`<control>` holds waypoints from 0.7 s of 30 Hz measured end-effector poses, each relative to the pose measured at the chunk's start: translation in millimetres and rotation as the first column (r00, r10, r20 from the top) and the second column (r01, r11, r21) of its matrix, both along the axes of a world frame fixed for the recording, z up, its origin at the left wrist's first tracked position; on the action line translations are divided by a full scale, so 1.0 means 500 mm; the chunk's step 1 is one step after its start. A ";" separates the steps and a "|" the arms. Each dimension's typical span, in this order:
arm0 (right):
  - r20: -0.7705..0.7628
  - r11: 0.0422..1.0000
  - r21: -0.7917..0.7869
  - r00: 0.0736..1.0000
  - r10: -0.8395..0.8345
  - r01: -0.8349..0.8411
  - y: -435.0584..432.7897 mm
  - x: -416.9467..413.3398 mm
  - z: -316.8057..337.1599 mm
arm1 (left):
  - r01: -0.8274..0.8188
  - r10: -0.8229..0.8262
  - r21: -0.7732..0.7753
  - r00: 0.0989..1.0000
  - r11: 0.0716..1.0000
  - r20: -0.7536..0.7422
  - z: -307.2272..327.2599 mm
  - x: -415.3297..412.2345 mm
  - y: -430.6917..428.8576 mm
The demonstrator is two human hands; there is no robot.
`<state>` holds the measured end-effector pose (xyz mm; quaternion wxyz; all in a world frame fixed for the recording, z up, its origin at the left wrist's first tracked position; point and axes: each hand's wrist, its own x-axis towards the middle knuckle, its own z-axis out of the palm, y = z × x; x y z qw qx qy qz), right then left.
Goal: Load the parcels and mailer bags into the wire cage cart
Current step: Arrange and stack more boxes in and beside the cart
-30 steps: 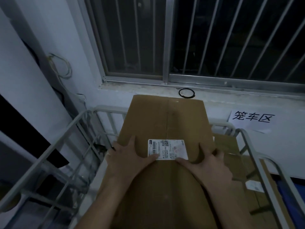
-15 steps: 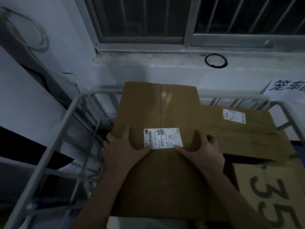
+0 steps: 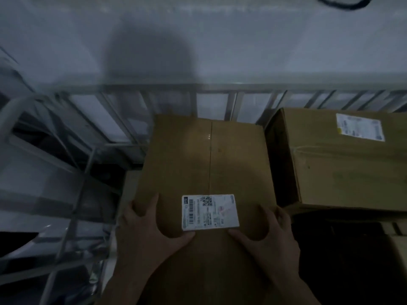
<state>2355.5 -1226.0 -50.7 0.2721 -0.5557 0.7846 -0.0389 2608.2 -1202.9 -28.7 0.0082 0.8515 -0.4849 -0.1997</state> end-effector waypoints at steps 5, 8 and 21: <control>0.028 0.996 0.053 0.997 -0.067 0.066 -0.030 -0.013 -0.182 | 0.053 -0.050 0.032 0.995 0.998 -0.090 -0.197 -0.018 -0.029; 0.025 1.000 0.012 1.000 -0.011 0.011 -0.056 -0.026 -0.291 | 0.055 -0.044 0.070 0.988 0.996 -0.151 -0.319 -0.026 -0.034; 0.114 1.000 0.010 0.993 0.008 -0.010 -0.051 -0.051 -0.576 | -0.005 0.016 0.049 0.971 0.999 -0.240 -0.618 -0.038 -0.039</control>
